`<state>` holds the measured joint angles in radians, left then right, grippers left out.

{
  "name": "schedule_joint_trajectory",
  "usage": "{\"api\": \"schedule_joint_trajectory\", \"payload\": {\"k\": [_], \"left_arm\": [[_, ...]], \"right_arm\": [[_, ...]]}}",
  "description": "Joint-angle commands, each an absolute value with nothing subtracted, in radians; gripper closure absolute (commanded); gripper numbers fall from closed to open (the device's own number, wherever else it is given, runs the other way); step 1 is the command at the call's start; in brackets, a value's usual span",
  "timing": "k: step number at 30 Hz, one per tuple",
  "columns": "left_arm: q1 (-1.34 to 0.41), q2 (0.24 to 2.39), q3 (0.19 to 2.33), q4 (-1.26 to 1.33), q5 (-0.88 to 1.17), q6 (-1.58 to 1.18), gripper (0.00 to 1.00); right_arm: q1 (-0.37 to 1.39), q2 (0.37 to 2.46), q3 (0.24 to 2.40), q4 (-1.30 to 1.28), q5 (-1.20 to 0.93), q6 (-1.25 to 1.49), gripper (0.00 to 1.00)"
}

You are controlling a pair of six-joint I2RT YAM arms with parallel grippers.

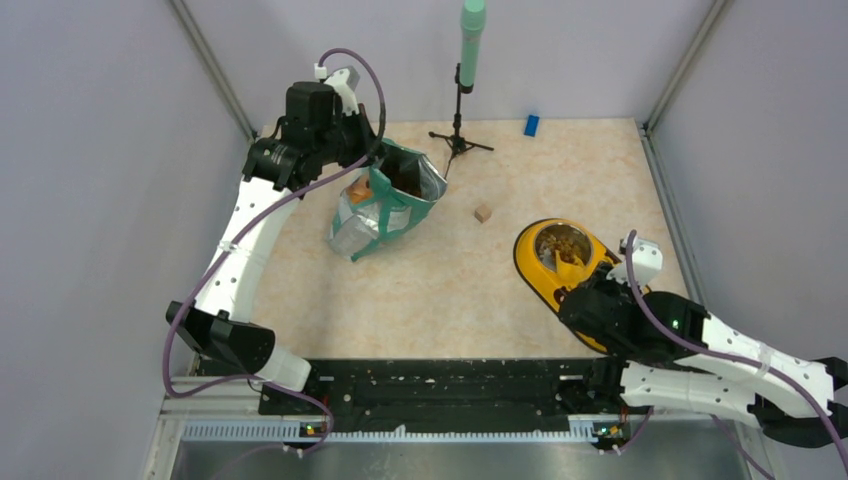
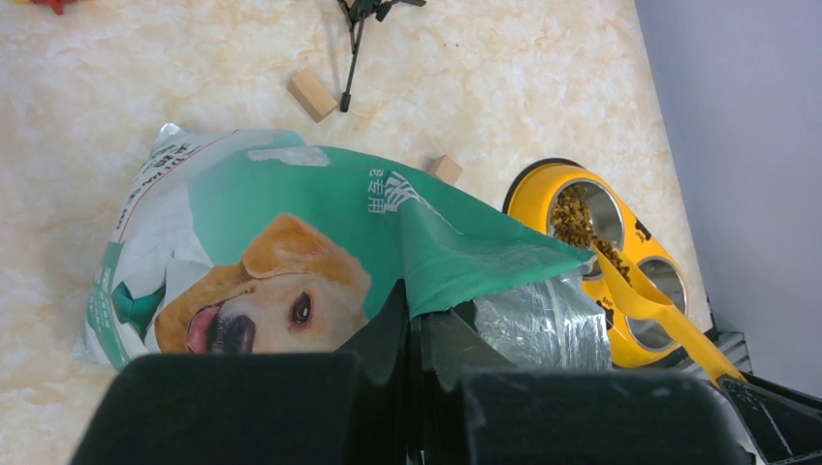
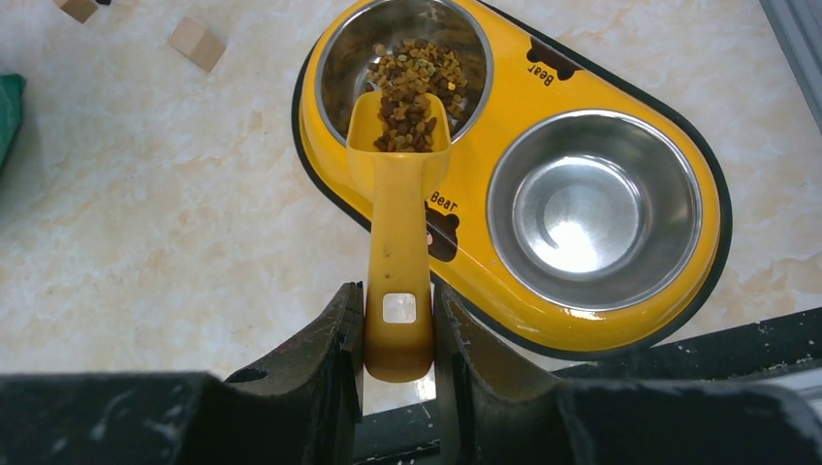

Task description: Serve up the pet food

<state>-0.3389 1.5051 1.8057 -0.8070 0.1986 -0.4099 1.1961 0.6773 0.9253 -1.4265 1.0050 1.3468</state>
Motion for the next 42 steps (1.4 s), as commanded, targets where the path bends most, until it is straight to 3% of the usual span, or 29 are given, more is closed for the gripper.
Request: {"api": "schedule_joint_trajectory", "payload": {"k": [1, 7, 16, 26, 42], "left_arm": [[-0.329, 1.445, 1.809, -0.727, 0.215, -0.416, 1.0], [-0.328, 1.438, 1.806, -0.728, 0.219, -0.414, 1.0], [-0.329, 1.429, 1.797, -0.729, 0.22, -0.412, 1.0], [-0.328, 1.406, 1.773, -0.731, 0.2, -0.403, 1.0], [-0.328, 1.395, 1.759, -0.726, 0.194, -0.39, 1.0]], "right_arm": [[1.206, 0.712, 0.989, -1.462, 0.986, 1.363, 1.0], [1.184, 0.761, 1.023, -1.476, 0.951, 1.355, 1.0], [0.931, 0.791, 1.049, -1.288, 0.774, 1.013, 1.0], [0.808, 0.891, 1.131, -1.176, 0.631, 0.765, 1.0], [0.647, 1.07, 1.323, -1.252, 0.446, 0.505, 1.0]]}}
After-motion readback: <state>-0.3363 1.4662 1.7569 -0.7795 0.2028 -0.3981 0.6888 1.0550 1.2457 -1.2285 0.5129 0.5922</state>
